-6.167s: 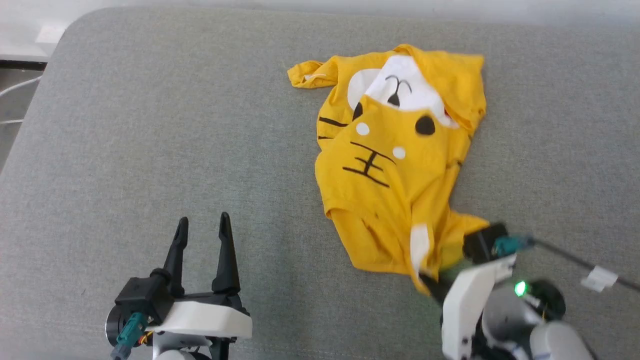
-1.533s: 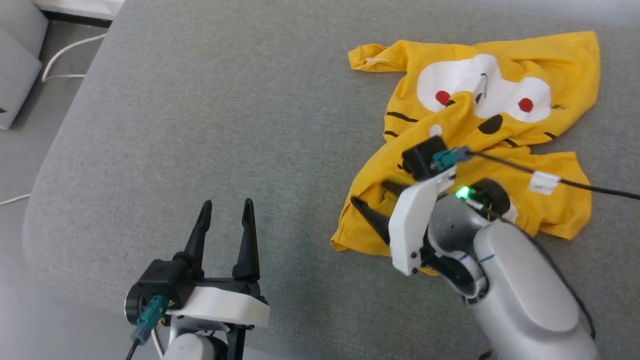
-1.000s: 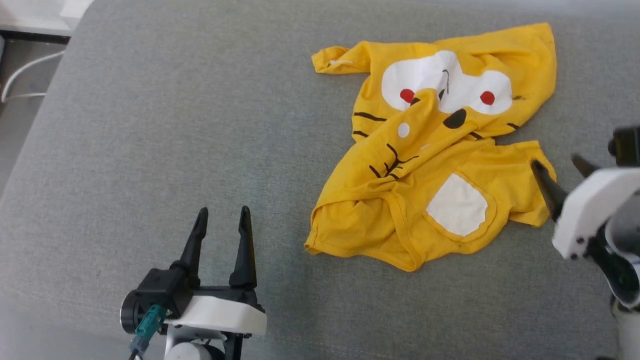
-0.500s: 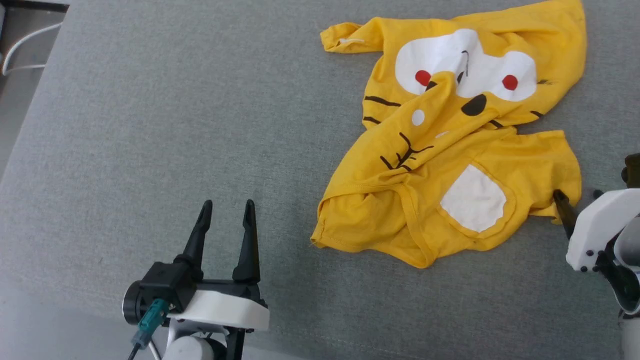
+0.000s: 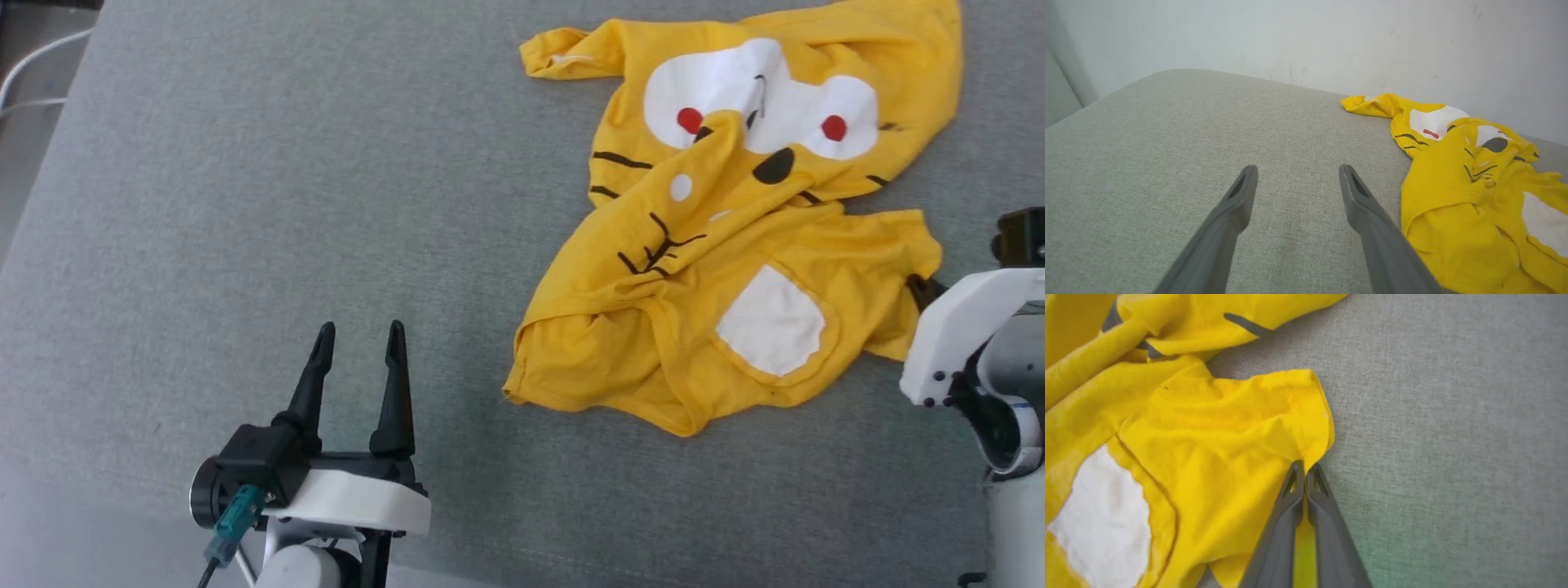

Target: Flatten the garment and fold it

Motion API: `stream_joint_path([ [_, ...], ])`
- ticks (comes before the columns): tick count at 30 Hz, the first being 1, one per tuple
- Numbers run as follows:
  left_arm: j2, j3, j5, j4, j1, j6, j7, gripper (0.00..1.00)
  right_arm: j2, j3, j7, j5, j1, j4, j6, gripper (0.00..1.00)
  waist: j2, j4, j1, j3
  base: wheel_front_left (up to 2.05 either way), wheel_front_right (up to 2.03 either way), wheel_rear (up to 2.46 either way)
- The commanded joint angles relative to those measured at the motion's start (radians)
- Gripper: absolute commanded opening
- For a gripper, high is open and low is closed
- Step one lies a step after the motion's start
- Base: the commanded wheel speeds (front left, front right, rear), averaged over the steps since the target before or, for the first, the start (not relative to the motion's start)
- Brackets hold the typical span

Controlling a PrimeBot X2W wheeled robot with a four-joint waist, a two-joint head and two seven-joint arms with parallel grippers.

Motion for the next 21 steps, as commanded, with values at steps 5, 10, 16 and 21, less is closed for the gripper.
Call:
stream_joint_path([
  [5, 0.008, 0.011, 0.002, -0.003, -0.001, 0.005, -0.005, 1.00, 0.015, 0.004, -0.012, 0.029, 0.012, -0.020, -0.001, 0.00, 0.0000, -0.075, -0.0002, -0.059, 0.00, 0.00, 0.00],
  [10, 0.018, 0.016, -0.001, -0.006, 0.007, 0.010, -0.002, 1.00, -0.001, -0.076, -0.002, 0.021, 0.056, -0.050, -0.001, 0.00, 0.0000, -0.114, -0.0002, -0.071, 0.00, 0.00, 0.00],
  [16, 0.024, 0.013, -0.006, -0.012, 0.014, 0.011, 0.004, 1.00, -0.038, -0.223, 0.002, -0.023, 0.118, -0.064, -0.001, 0.00, 0.0000, -0.126, -0.0002, -0.069, 0.00, 0.00, 0.00],
  [21, 0.031, 0.012, -0.010, -0.015, 0.018, 0.013, 0.013, 1.00, -0.051, -0.330, -0.023, -0.089, 0.142, -0.033, -0.001, 0.00, 0.0000, -0.116, -0.0002, -0.070, 0.00, 0.00, 0.00],
])
